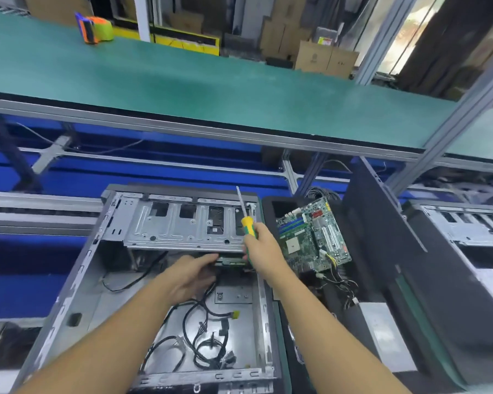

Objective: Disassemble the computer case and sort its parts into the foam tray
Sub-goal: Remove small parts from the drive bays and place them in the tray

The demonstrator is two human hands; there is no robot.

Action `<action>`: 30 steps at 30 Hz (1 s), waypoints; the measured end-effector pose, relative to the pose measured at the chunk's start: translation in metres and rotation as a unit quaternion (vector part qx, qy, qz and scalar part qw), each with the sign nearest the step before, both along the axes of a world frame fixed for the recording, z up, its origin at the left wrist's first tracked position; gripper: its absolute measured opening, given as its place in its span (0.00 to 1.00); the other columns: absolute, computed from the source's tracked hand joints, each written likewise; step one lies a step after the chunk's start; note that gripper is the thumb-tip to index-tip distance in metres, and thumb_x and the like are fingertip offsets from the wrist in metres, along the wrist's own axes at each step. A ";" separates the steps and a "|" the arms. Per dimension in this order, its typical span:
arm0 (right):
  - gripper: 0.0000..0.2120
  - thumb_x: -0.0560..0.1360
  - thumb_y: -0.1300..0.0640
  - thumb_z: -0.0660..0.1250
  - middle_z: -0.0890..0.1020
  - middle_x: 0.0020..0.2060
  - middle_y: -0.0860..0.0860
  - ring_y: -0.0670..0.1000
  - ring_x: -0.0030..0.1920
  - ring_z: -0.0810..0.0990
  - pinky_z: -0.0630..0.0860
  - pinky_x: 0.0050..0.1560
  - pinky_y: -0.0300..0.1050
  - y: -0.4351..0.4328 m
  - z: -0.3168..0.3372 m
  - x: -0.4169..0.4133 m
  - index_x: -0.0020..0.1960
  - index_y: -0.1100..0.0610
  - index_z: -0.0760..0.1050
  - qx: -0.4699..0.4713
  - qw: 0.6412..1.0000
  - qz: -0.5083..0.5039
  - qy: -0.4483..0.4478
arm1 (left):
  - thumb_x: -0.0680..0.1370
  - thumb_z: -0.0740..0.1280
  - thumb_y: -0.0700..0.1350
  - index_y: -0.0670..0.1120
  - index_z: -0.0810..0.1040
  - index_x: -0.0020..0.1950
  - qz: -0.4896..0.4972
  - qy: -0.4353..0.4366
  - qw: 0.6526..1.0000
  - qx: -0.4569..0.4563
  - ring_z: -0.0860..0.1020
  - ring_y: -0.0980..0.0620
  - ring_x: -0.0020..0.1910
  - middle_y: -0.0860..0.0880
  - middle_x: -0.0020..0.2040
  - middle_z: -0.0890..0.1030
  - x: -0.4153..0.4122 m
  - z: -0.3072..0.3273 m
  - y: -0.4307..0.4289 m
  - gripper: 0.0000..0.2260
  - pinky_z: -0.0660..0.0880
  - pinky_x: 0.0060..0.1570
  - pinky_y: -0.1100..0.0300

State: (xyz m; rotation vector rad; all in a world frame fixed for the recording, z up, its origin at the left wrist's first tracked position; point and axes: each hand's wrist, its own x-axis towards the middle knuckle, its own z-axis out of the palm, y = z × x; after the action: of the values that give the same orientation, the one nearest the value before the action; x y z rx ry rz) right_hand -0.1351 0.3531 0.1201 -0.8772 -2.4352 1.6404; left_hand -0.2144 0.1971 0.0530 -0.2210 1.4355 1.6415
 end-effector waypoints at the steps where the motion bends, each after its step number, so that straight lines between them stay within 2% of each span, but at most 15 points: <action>1: 0.06 0.76 0.57 0.58 0.74 0.38 0.52 0.47 0.33 0.76 0.79 0.43 0.58 -0.003 -0.002 0.003 0.52 0.52 0.71 -0.003 1.000 -0.013 0.012 | 0.77 0.71 0.38 0.33 0.77 0.61 0.043 -0.017 0.998 0.036 0.82 0.45 0.52 0.38 0.56 0.83 0.000 -0.002 0.008 0.14 0.80 0.52 0.53; 4: 0.07 0.70 0.54 0.57 0.75 0.36 0.50 0.40 0.28 0.77 0.80 0.46 0.63 -0.004 -0.007 0.007 0.48 0.50 0.69 -0.036 0.997 -0.060 0.044 | 0.78 0.67 0.31 0.32 0.78 0.53 0.090 -0.027 0.993 0.067 0.83 0.44 0.47 0.35 0.52 0.82 0.001 -0.001 0.026 0.05 0.82 0.38 0.57; 7: 0.10 0.68 0.53 0.58 0.75 0.38 0.54 0.43 0.29 0.77 0.79 0.46 0.63 -0.003 -0.011 0.007 0.48 0.55 0.68 -0.049 0.994 -0.075 0.059 | 0.78 0.65 0.29 0.35 0.79 0.49 0.078 -0.032 0.994 0.068 0.84 0.44 0.42 0.38 0.47 0.84 0.002 0.005 0.029 0.05 0.82 0.34 0.57; 9: 0.10 0.68 0.53 0.58 0.75 0.40 0.56 0.46 0.31 0.77 0.78 0.47 0.66 -0.004 -0.013 0.007 0.48 0.56 0.68 -0.055 0.993 -0.080 0.061 | 0.77 0.66 0.30 0.35 0.80 0.51 0.053 -0.046 0.993 0.091 0.86 0.45 0.42 0.39 0.46 0.85 0.003 0.005 0.025 0.05 0.82 0.36 0.56; 12: 0.10 0.68 0.53 0.58 0.76 0.37 0.54 0.50 0.32 0.76 0.78 0.47 0.67 -0.004 -0.013 0.007 0.48 0.56 0.67 -0.041 0.994 -0.079 0.059 | 0.72 0.70 0.34 0.35 0.80 0.56 -0.002 -0.068 0.991 0.113 0.85 0.44 0.51 0.37 0.55 0.84 0.003 0.009 0.014 0.13 0.83 0.43 0.54; 14: 0.11 0.69 0.52 0.58 0.75 0.37 0.54 0.50 0.32 0.76 0.78 0.45 0.66 -0.003 -0.013 0.007 0.49 0.56 0.67 -0.025 0.996 -0.070 0.054 | 0.69 0.71 0.33 0.35 0.78 0.56 -0.036 -0.078 0.990 0.114 0.84 0.41 0.52 0.35 0.56 0.83 0.005 0.013 0.006 0.16 0.83 0.43 0.51; 20: 0.13 0.69 0.50 0.57 0.74 0.37 0.54 0.50 0.32 0.74 0.79 0.44 0.63 -0.003 -0.013 0.004 0.50 0.56 0.68 0.007 0.998 -0.045 0.032 | 0.68 0.73 0.30 0.36 0.74 0.64 -0.140 -0.063 0.985 0.080 0.82 0.38 0.56 0.35 0.59 0.82 0.013 0.024 -0.025 0.24 0.82 0.45 0.49; 23: 0.07 0.68 0.51 0.57 0.73 0.36 0.53 0.51 0.32 0.73 0.78 0.41 0.59 -0.001 -0.009 0.005 0.44 0.53 0.66 0.002 0.999 -0.017 0.030 | 0.69 0.74 0.32 0.38 0.74 0.63 -0.210 -0.035 0.976 0.050 0.82 0.39 0.57 0.35 0.59 0.82 0.021 0.035 -0.043 0.23 0.82 0.47 0.50; 26: 0.04 0.69 0.52 0.59 0.71 0.35 0.52 0.53 0.34 0.70 0.71 0.38 0.52 0.002 -0.005 0.009 0.42 0.50 0.66 0.010 0.999 0.016 0.027 | 0.70 0.74 0.32 0.38 0.73 0.63 -0.191 -0.029 0.980 0.041 0.82 0.38 0.57 0.35 0.58 0.82 0.025 0.040 -0.055 0.22 0.83 0.48 0.48; 28: 0.03 0.73 0.53 0.61 0.71 0.35 0.49 0.50 0.33 0.69 0.68 0.36 0.48 0.006 -0.004 0.014 0.46 0.47 0.68 0.013 0.999 0.045 0.027 | 0.71 0.73 0.31 0.37 0.72 0.65 -0.165 -0.036 0.985 0.041 0.81 0.35 0.57 0.34 0.59 0.81 0.031 0.044 -0.065 0.23 0.82 0.50 0.46; 30: 0.07 0.76 0.54 0.63 0.72 0.34 0.47 0.47 0.30 0.68 0.68 0.32 0.42 0.010 -0.004 0.019 0.52 0.44 0.71 0.007 0.998 0.062 0.028 | 0.72 0.71 0.29 0.38 0.73 0.65 -0.158 -0.028 0.987 0.029 0.82 0.37 0.56 0.35 0.57 0.82 0.041 0.048 -0.076 0.23 0.82 0.49 0.45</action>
State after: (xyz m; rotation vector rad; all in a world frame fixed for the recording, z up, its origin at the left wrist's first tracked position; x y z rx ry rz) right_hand -0.1158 0.3631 0.1165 -0.6802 -2.5070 1.6601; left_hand -0.1729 0.1208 0.1007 -0.0040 1.3036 1.4031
